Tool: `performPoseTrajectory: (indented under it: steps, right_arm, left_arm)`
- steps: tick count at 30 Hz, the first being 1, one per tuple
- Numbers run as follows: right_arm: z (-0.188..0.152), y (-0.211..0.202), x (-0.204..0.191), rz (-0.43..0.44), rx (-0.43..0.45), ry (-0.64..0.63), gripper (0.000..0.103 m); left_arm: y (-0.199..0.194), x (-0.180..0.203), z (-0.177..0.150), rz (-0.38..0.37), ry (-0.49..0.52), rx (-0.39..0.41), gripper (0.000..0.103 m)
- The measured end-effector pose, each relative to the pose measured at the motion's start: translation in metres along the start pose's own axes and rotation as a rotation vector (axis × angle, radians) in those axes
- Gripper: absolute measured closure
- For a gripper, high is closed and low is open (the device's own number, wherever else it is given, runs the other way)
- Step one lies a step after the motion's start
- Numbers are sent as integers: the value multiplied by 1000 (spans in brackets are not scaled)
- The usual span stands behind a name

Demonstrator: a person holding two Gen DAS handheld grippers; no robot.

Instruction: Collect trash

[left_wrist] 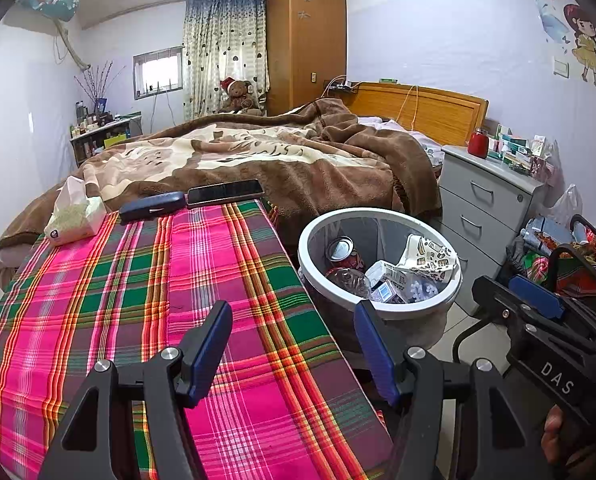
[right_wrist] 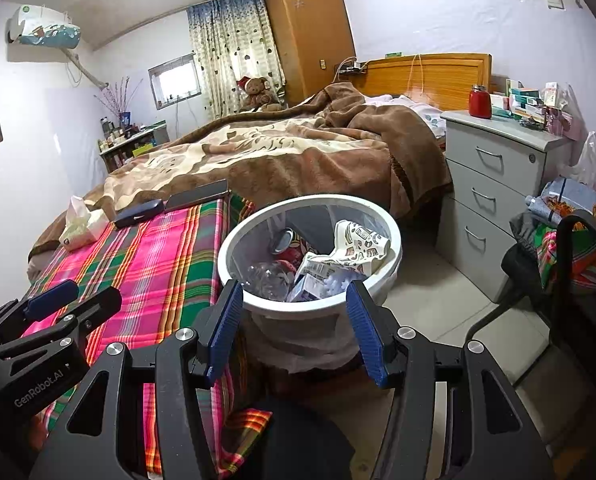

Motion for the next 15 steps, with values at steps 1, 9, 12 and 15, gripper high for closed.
performPoseTrajectory:
  steps: [1, 9, 12, 15]
  right_arm:
    - [0, 0, 0, -2, -1, -1, 48]
    - [0, 0, 0, 1, 1, 1, 48]
    - [0, 0, 0, 1, 2, 1, 48]
    - [0, 0, 0, 0, 0, 0, 48]
  left_arm:
    - [0, -1, 0, 0, -1, -1, 40]
    - [-1, 1, 0, 1, -3, -3, 40]
    - [-1, 1, 0, 1, -3, -1, 40]
    - [-1, 1, 0, 1, -4, -1, 40]
Point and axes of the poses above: each gripper's, at about its wrist camera, not at the fingertips, and y roughly the way its jaws point, x to its right, z to its top, the point moved 4 cm from there along y, roughly the way its jaws point, and after that the axes turned 6 degrees about z, right-handed, at the moved point
